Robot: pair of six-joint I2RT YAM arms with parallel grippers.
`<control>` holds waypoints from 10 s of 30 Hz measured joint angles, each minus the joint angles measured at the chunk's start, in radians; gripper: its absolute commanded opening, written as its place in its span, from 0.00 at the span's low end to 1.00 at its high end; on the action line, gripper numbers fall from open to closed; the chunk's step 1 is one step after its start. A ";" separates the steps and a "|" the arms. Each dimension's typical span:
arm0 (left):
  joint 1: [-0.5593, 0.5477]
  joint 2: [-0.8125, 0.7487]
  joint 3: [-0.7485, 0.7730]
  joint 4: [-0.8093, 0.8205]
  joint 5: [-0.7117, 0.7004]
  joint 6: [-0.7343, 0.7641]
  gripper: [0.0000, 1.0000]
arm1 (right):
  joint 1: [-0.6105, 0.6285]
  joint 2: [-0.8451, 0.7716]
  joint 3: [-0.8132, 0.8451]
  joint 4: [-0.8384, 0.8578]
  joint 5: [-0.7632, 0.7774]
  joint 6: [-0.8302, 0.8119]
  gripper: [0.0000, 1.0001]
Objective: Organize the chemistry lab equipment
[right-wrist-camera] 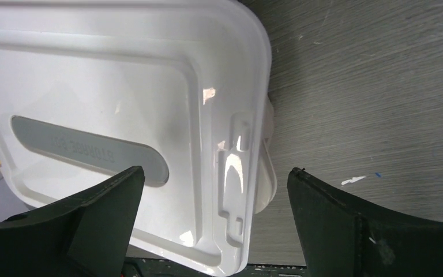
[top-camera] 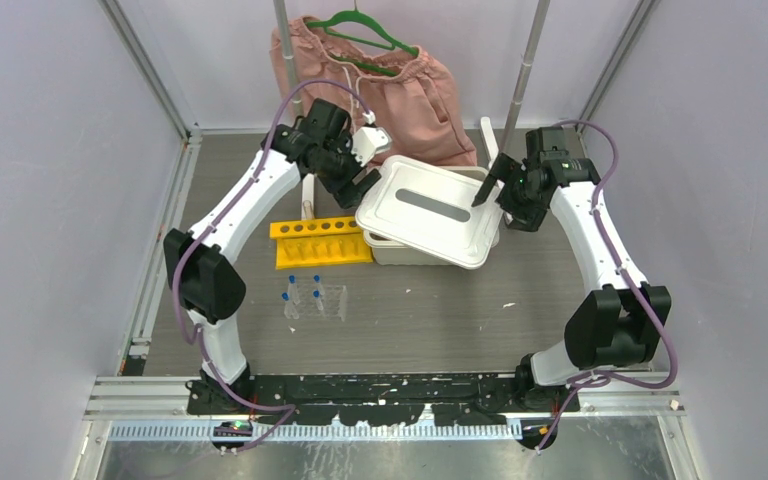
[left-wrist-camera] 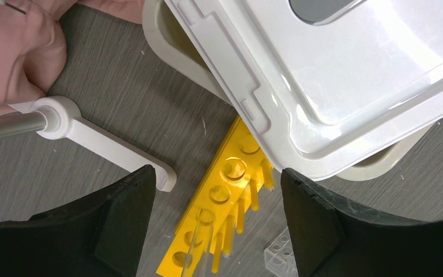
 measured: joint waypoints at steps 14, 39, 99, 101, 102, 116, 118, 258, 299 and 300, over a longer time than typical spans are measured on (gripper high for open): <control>-0.006 0.060 0.009 0.051 -0.014 -0.072 0.80 | 0.000 -0.042 -0.047 0.063 0.108 0.031 0.70; -0.006 0.068 0.026 0.068 0.058 -0.186 0.79 | 0.000 0.030 -0.061 0.119 0.119 0.028 0.32; -0.028 -0.061 -0.258 0.215 0.157 -0.337 0.70 | 0.007 0.424 0.409 -0.019 0.143 -0.132 0.44; -0.033 -0.066 -0.266 0.216 0.169 -0.346 0.69 | 0.008 0.424 0.409 -0.019 0.146 -0.134 0.44; -0.034 -0.070 -0.270 0.217 0.173 -0.349 0.69 | 0.008 0.424 0.409 -0.018 0.146 -0.136 0.44; -0.037 -0.129 -0.327 0.201 0.212 -0.370 0.65 | 0.019 0.424 0.409 -0.016 0.152 -0.142 0.45; -0.038 -0.132 -0.336 0.198 0.216 -0.370 0.64 | 0.025 0.423 0.408 -0.014 0.159 -0.142 0.45; 0.486 -0.629 -0.431 0.071 0.009 -0.266 1.00 | 0.040 -0.167 -0.130 0.184 0.379 -0.047 1.00; 0.789 -0.503 -1.499 1.427 0.258 -0.538 1.00 | 0.018 -0.206 -1.169 1.636 0.964 -0.220 1.00; 0.783 -0.497 -1.499 1.450 0.244 -0.553 1.00 | 0.018 -0.188 -1.169 1.669 0.948 -0.230 1.00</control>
